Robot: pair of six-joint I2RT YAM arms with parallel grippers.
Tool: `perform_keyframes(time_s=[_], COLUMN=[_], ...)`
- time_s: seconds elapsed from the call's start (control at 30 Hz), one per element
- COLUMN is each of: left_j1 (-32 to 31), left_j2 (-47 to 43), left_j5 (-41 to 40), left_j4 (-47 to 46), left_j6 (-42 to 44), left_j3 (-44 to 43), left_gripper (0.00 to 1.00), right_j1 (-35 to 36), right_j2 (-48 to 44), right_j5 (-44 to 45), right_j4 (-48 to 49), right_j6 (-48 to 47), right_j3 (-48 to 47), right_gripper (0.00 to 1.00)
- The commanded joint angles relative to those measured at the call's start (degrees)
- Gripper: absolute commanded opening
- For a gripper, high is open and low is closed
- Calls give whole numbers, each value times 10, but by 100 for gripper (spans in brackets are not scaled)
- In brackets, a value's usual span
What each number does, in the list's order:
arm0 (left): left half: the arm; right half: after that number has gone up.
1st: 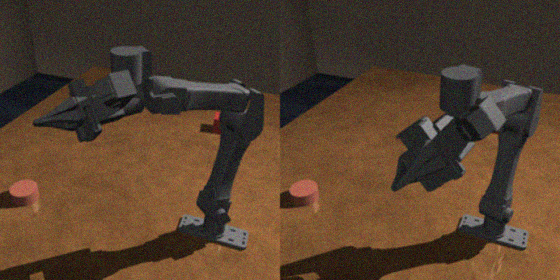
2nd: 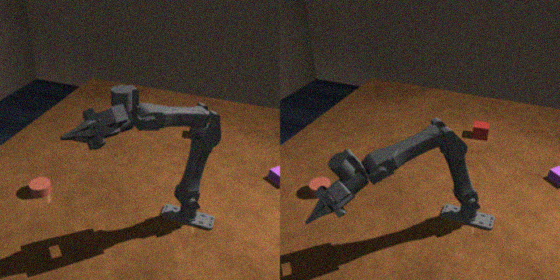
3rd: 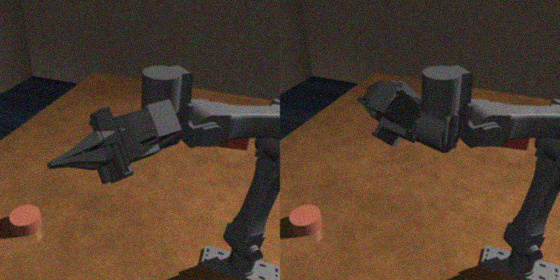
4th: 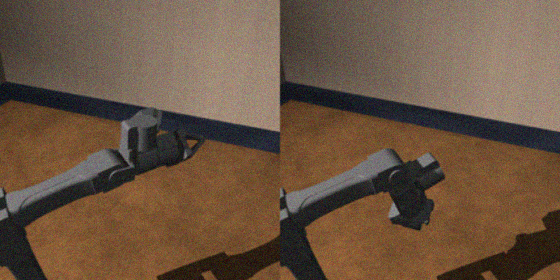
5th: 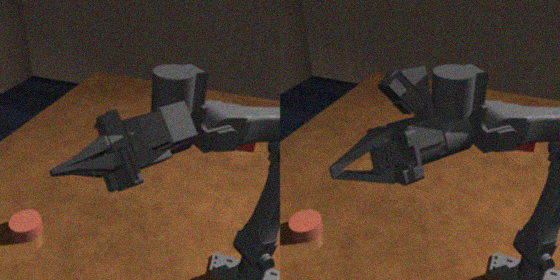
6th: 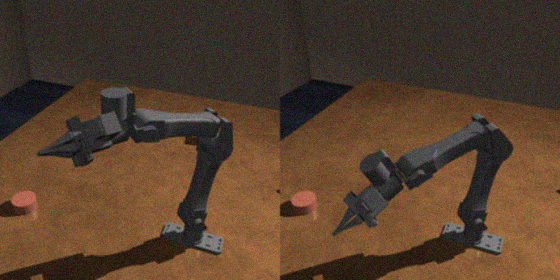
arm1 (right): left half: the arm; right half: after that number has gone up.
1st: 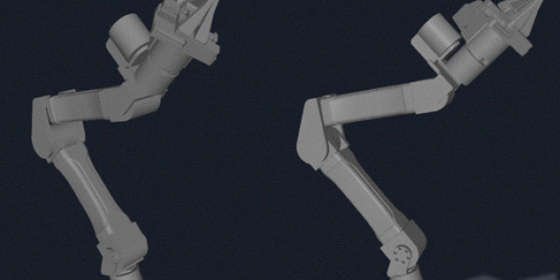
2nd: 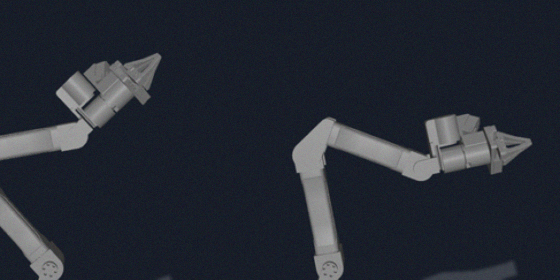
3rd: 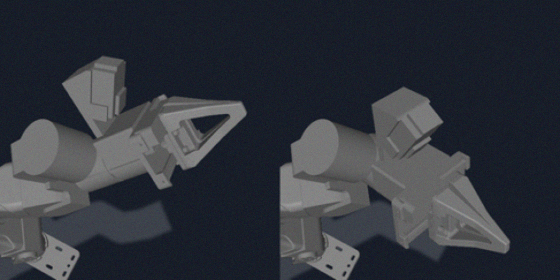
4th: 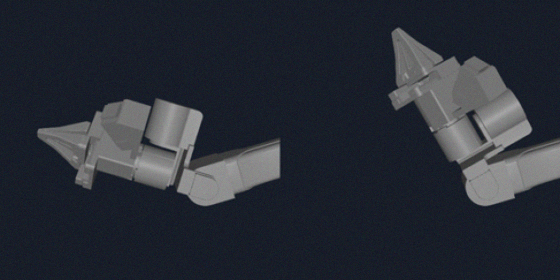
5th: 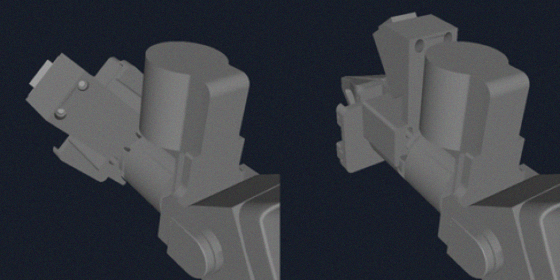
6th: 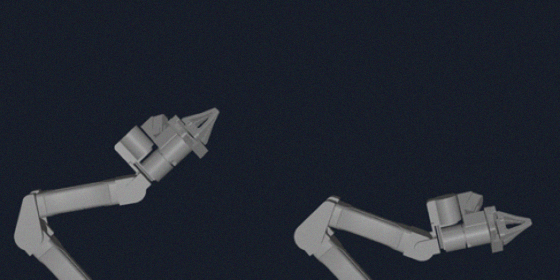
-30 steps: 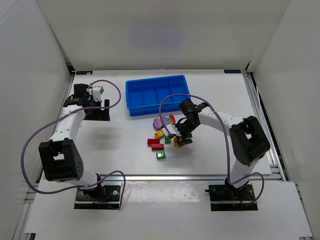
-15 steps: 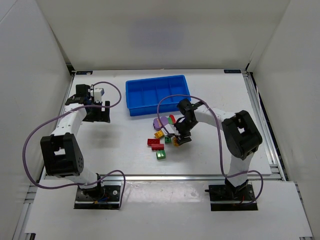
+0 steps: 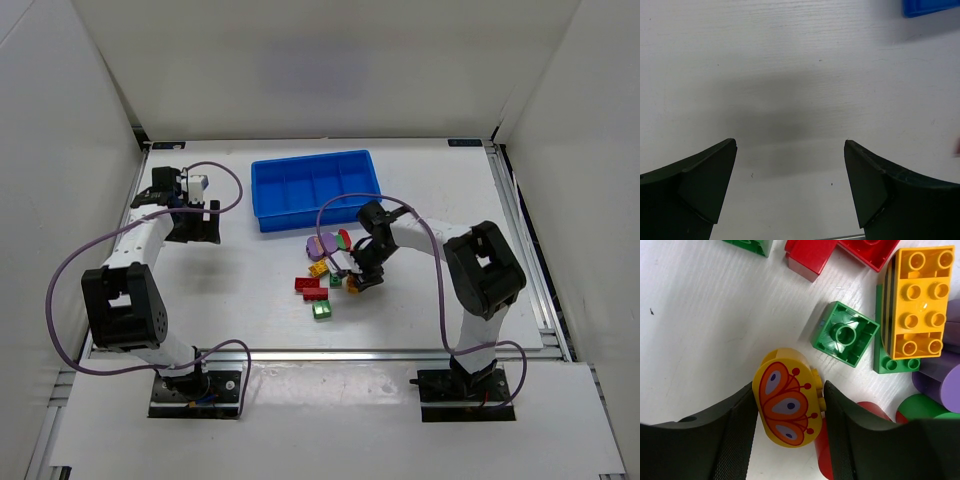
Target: Sort the legos into containers by color
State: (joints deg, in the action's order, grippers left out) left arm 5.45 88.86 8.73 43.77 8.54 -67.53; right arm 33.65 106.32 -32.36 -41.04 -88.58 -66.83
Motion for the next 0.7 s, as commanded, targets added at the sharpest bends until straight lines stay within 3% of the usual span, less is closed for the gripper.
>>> perform_keyframes(time_s=[0.0,0.17,0.4,0.53,0.67], left_j1=[0,0,0,0,0], left_j2=[-4,-9,-15,-4,3], left_j5=[2,7,9,16,14], left_j4=[0,1,1,1,3], left_j6=[-5,-9,-14,-15,-15], left_j3=[-15,-5,-12,-27,-51], left_gripper=[99,99,99,99,99], right_j1=[-2,-2,-9,-31,-58], right_j2=[-15,-54,-50,24,158], right_j5=[1,-46,-90,-46,-6], right_j4=[25,10,58,90,77], right_j6=[19,104,329,438,506], right_j3=[-6,-85,-234,-352,-511], right_gripper=[26,21,20,20,20])
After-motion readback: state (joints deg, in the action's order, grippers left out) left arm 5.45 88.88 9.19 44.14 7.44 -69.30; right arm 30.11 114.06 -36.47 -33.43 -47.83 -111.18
